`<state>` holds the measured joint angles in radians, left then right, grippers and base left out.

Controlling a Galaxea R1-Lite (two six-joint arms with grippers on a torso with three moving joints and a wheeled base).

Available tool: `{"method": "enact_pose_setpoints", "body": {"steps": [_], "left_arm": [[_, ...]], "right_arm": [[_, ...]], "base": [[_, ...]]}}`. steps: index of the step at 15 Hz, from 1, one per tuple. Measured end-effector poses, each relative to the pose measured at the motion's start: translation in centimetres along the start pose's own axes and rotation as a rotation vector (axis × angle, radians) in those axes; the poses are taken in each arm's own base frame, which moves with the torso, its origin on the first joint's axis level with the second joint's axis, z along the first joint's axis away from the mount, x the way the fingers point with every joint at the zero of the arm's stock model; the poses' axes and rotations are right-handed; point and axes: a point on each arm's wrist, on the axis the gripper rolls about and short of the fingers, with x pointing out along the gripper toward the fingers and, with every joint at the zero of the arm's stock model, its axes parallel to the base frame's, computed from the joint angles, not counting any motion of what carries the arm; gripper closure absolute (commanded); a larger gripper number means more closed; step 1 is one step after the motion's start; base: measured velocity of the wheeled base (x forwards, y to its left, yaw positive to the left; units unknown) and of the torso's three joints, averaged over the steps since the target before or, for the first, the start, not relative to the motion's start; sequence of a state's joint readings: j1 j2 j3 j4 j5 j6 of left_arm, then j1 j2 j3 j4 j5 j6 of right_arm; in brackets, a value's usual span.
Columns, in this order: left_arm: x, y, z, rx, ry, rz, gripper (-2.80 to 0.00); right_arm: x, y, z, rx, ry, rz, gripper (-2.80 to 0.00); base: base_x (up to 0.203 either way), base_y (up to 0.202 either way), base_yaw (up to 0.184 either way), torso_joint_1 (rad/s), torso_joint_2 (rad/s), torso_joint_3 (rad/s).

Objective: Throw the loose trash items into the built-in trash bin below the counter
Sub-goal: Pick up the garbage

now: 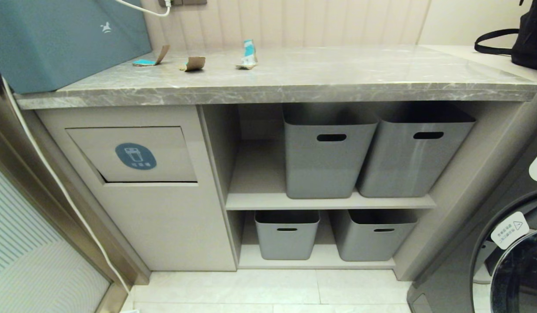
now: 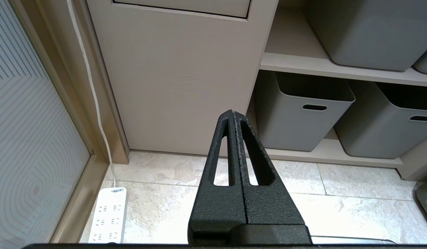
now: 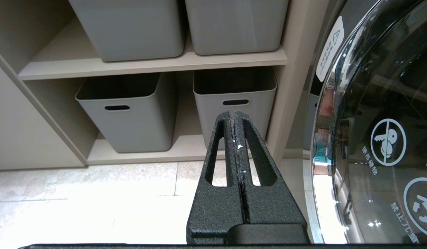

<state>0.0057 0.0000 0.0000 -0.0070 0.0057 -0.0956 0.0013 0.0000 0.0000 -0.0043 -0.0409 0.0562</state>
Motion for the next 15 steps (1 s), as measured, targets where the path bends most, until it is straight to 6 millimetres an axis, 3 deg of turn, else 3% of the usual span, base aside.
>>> {"method": "enact_pose_setpoints", "body": {"steps": [10,15], "left_arm": [[0.0,0.0,0.0,0.001,0.0,0.0,0.0],[0.0,0.0,0.0,0.001,0.0,0.0,0.0]], "right_arm": [[0.0,0.0,0.0,-0.002,0.0,0.0,0.0],[0.0,0.0,0.0,-0.001,0.0,-0.001,0.0]], "base": [[0.006,0.0,0.0,-0.001,0.0,0.0],[0.182,0.0,0.0,0.002,0.0,0.002]]}}
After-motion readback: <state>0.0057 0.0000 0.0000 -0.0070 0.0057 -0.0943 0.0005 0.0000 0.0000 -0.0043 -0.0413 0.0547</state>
